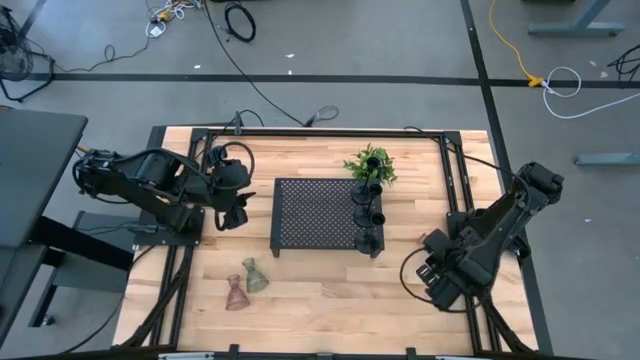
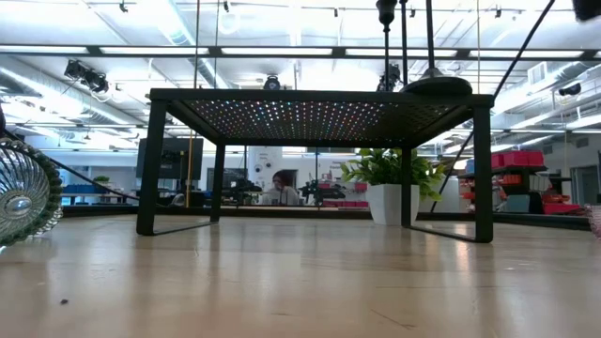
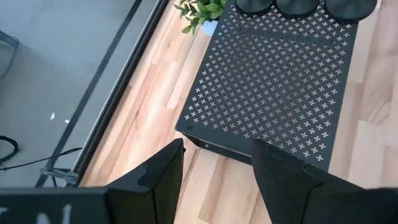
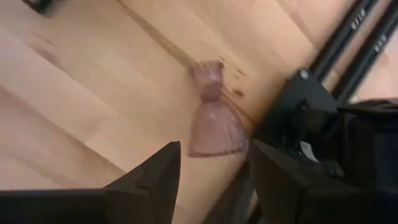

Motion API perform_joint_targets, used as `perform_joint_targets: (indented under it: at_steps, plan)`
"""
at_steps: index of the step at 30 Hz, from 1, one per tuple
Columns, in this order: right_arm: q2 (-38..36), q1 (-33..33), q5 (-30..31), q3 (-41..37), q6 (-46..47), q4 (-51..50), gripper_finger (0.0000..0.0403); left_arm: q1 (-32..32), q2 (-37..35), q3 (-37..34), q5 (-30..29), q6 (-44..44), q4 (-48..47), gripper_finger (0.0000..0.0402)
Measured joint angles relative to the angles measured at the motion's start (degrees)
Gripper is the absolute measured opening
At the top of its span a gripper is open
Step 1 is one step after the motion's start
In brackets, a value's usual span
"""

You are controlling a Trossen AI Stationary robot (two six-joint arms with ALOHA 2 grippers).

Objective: Pick & Place candle stick holders
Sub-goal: Put the right pink glass candle stick holder on the shelf

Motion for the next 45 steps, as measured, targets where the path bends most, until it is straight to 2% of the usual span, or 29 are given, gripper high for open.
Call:
perform_joint_targets:
  at_steps: [3,7,13,20,26,31,36,45]
  plan:
    - [0.0,-3.0,-5.4,-3.5,-3.4,1.5,0.0198,0.0,0.0,0.0,0.6,-1.2,0.0,0.0193]
    - [0.0,-7.2,-9.6,-8.6,-7.8,6.0,0.0211,-0.6,0.0,0.0,0.6,-2.1,0.0,0.0193]
    - [0.0,-12.6,-8.4,-12.1,-16.3,13.9,0.0231,-2.1,0.0,0.0,-0.2,-3.0,0.0,0.0193]
    - [-0.1,-18.0,-9.0,-16.5,-19.9,18.9,0.0235,-3.8,0.0,0.0,-1.1,-3.8,0.1,0.0193]
    - [-0.1,-20.2,-12.1,-23.7,-23.3,30.6,0.0236,-4.9,0.0,0.0,-1.3,-3.6,0.1,0.0193]
    - [-0.5,-21.0,-14.6,-28.7,-24.0,35.8,0.0236,-5.6,0.0,0.0,-2.8,-3.7,0.0,0.0193]
    - [-0.3,-21.0,-17.8,-28.3,-25.4,33.2,0.0236,-5.7,0.0,0.0,-3.2,-3.6,0.0,0.0193]
    - [-0.1,-21.0,-15.9,-25.0,-28.2,31.9,0.0236,-5.6,0.0,0.0,-4.0,-4.1,0.0,0.0193]
